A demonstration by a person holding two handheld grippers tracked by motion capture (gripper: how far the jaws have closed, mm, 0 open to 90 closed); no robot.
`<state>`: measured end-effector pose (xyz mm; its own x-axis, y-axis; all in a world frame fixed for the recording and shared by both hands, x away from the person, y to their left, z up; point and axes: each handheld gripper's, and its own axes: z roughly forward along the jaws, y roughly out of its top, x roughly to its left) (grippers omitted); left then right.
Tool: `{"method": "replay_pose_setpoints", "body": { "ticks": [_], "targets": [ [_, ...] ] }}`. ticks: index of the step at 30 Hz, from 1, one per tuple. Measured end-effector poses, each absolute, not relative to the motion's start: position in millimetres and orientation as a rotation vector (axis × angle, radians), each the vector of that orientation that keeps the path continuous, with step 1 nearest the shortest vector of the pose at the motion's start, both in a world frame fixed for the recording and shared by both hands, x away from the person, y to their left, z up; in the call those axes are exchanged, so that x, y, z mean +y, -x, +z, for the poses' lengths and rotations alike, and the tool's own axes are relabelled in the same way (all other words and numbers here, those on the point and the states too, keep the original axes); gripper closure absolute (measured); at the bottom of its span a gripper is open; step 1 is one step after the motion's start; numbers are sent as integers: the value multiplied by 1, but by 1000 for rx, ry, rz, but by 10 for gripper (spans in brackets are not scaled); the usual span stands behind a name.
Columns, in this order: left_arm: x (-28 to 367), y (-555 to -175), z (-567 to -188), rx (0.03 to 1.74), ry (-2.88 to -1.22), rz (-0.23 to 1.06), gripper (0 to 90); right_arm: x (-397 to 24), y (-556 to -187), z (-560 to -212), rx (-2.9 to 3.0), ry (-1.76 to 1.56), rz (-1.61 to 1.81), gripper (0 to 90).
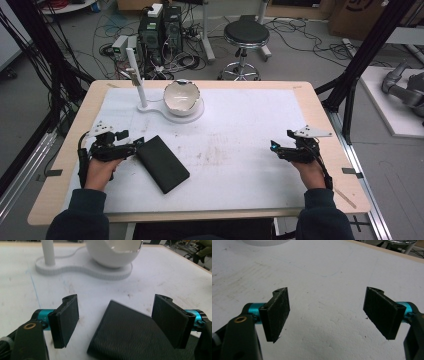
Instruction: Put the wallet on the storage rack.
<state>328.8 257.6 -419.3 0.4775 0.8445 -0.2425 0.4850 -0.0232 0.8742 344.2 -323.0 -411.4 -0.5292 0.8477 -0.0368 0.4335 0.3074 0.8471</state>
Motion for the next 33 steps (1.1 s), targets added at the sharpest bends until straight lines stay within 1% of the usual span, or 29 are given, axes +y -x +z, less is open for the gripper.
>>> {"method": "replay_pose_setpoints", "body": {
  "ticks": [6,10,13,16,20,21,22,24,25,29,30,31,33],
  "targets": [
    [261,-318,-431,1204,-1714,362,217,-321,-337,-409,2099,-1111,1153,215],
    [262,-319,-440,1242,-1733,312,217,-317,-337,-408,2102,-1092,1157,215],
    [263,-324,-450,1318,-1782,249,217,-314,-337,-408,2119,-1082,1153,215],
    [265,-324,-452,1306,-1780,254,245,-314,-338,-410,2126,-1088,1145,215],
    [264,-324,-453,1285,-1792,266,254,-316,-339,-411,2127,-1096,1143,215],
    [264,-324,-453,1270,-1792,247,280,-316,-339,-411,2128,-1097,1143,215],
    [263,-324,-453,1249,-1800,238,365,-316,-340,-411,2129,-1097,1142,215],
    [261,-325,-453,1244,-1806,246,372,-315,-340,-411,2127,-1094,1143,215],
    [261,-325,-453,1255,-1800,252,389,-315,-340,-411,2130,-1092,1138,215],
    [264,-324,-452,1278,-1770,257,570,-313,-340,-411,2130,-1096,1148,215],
    [263,-322,-451,1240,-1759,244,734,-313,-340,-411,2131,-1092,1148,215],
    [260,-320,-449,1225,-1782,282,830,-312,-340,-411,2137,-1093,1145,215],
    [254,-319,-447,1201,-1810,310,894,-312,-340,-411,2137,-1093,1145,215]
  ]
}}
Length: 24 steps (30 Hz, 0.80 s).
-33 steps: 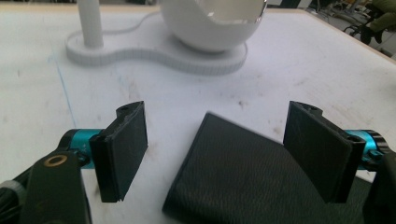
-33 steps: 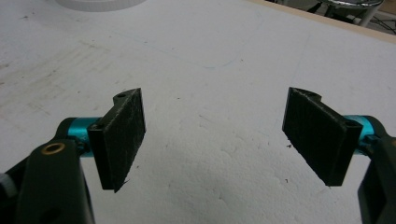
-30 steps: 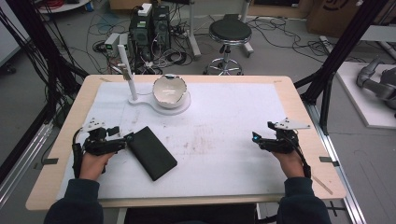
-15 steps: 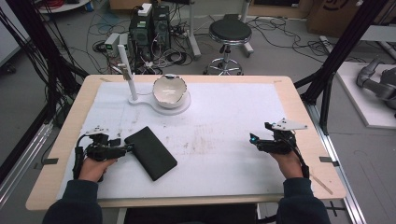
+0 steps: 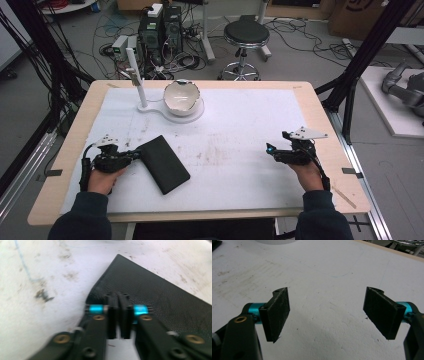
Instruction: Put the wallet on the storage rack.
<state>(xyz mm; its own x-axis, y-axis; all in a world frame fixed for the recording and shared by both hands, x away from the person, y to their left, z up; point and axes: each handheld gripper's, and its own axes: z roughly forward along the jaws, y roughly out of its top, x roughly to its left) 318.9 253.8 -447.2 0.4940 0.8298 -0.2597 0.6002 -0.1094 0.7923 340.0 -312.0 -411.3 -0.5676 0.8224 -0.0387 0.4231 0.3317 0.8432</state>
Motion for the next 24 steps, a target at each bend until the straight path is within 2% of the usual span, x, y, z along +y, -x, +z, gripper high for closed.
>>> {"method": "replay_pose_setpoints", "body": {
  "ticks": [3,4,6,8,11,13,21,24],
  "targets": [
    [251,-318,-446,1211,-1805,320,892,-313,-340,-412,2137,-1098,1142,215],
    [251,-317,-446,1236,-1786,327,853,-314,-340,-412,2135,-1096,1143,216],
    [249,-315,-446,1307,-1744,298,629,-314,-340,-411,2133,-1104,1147,215],
    [244,-311,-449,1390,-1729,263,483,-315,-339,-411,2129,-1105,1146,215],
    [237,-304,-451,1424,-1680,266,367,-316,-339,-412,2126,-1108,1142,215],
    [229,-301,-451,1408,-1694,253,363,-317,-338,-411,2122,-1111,1144,215],
    [208,-306,-453,1385,-1721,344,296,-314,-340,-412,2133,-1100,1127,215],
    [205,-313,-454,1361,-1720,310,380,-313,-341,-412,2135,-1107,1131,215]
  ]
}}
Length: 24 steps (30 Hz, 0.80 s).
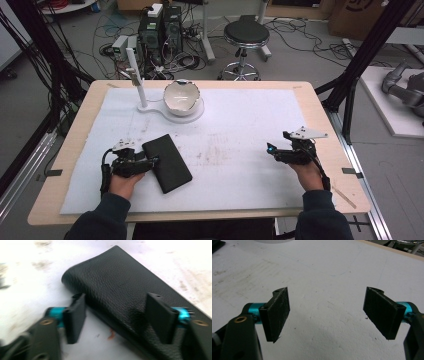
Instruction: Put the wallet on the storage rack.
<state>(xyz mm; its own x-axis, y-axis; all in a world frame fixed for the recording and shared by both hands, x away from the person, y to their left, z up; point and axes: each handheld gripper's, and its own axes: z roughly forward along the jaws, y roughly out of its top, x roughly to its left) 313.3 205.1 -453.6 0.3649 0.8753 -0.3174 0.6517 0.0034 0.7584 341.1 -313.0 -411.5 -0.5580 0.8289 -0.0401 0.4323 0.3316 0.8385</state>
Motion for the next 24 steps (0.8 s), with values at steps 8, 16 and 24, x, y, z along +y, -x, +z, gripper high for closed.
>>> {"method": "replay_pose_setpoints", "body": {
  "ticks": [8,16,24],
  "targets": [
    [180,-331,-448,1250,-1799,423,665,-314,-342,-411,2130,-1106,1130,216],
    [186,-344,-449,1291,-1743,317,606,-316,-341,-411,2124,-1110,1134,215],
    [195,-321,-455,1259,-1765,219,366,-318,-340,-412,2124,-1124,1129,215]
  ]
}}
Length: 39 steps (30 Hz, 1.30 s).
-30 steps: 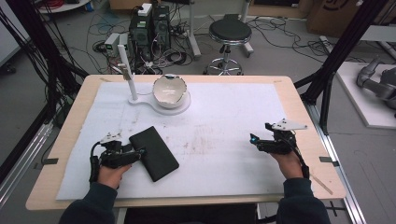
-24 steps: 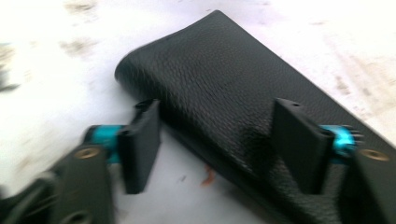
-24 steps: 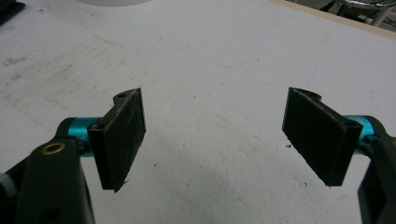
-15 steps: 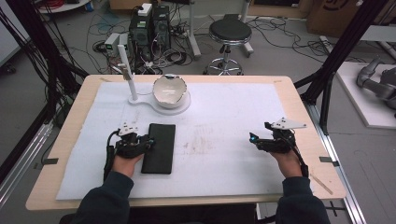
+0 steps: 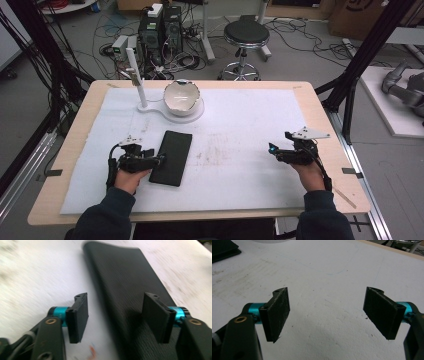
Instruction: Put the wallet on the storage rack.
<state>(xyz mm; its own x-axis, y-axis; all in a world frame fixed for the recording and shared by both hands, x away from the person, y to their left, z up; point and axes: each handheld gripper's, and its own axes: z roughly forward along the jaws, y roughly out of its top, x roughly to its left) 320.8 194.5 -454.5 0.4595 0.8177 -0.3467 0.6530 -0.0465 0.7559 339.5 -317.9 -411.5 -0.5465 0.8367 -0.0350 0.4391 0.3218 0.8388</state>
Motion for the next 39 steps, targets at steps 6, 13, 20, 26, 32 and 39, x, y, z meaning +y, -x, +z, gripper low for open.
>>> {"method": "replay_pose_setpoints", "body": {
  "ticks": [6,13,20,26,32,39],
  "targets": [
    [192,-316,-456,1259,-1754,157,503,-316,-339,-411,2130,-1111,1121,216],
    [204,-318,-457,1280,-1614,51,731,-317,-340,-411,2126,-1112,1122,216],
    [202,-318,-434,1178,-1614,102,797,-319,-340,-412,2121,-1122,1119,216],
    [188,-323,-397,1066,-1746,287,809,-320,-339,-411,2118,-1121,1120,216],
    [172,-324,-391,1014,-1785,372,809,-320,-339,-412,2122,-1121,1119,216],
    [158,-316,-394,942,-1796,395,780,-320,-339,-412,2123,-1119,1120,216]
  ]
}}
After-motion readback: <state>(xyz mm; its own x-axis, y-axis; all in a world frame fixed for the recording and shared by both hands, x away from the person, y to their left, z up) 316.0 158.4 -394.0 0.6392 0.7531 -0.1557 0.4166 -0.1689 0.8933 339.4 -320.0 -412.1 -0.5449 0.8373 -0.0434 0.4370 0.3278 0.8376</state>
